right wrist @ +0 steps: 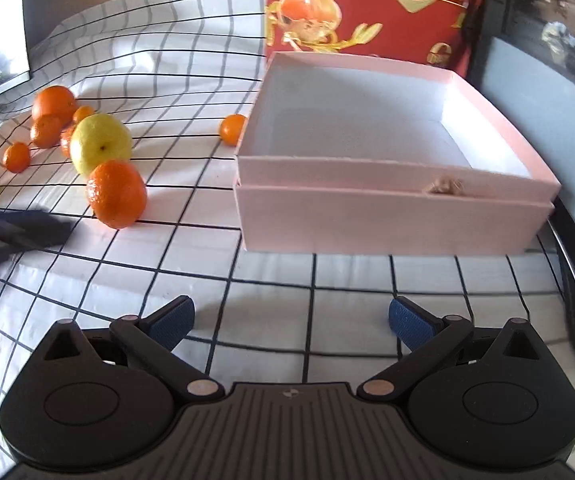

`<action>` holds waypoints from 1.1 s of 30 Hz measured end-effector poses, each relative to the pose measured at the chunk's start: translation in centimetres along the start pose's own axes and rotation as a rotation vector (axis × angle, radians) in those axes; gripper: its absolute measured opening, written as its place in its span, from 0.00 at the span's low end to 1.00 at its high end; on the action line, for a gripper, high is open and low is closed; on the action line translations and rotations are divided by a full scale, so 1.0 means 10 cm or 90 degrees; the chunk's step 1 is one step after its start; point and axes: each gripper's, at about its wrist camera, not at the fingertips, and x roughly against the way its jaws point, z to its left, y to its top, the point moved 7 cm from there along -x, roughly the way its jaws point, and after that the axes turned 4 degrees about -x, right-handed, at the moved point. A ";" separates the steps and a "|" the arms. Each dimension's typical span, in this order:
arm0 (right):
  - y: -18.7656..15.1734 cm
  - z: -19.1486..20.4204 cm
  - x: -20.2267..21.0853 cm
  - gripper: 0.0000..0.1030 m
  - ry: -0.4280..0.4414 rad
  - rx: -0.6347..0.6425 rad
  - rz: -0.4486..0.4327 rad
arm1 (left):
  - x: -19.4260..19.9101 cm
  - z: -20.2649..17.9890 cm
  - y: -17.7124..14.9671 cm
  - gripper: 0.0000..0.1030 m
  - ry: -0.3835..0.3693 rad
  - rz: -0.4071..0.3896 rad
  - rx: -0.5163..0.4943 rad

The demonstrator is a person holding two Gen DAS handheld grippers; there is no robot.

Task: Organize fruits
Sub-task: 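Lower the left tool onto the large orange and close it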

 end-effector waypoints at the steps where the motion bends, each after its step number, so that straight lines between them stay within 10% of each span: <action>1: -0.01 0.01 0.01 1.00 -0.011 -0.009 0.005 | 0.11 0.20 0.00 0.53 0.034 -0.006 -0.004; 8: 0.01 0.47 0.05 0.92 0.038 0.023 0.041 | 0.29 1.56 -0.28 0.50 0.216 0.078 0.140; 20: 0.03 1.55 0.21 0.91 0.105 0.171 -0.045 | -0.11 1.81 -0.48 0.52 0.184 0.117 0.117; 33: 0.18 0.64 0.18 0.91 -0.011 0.067 -0.062 | 0.17 1.19 -0.43 0.49 0.041 0.089 0.111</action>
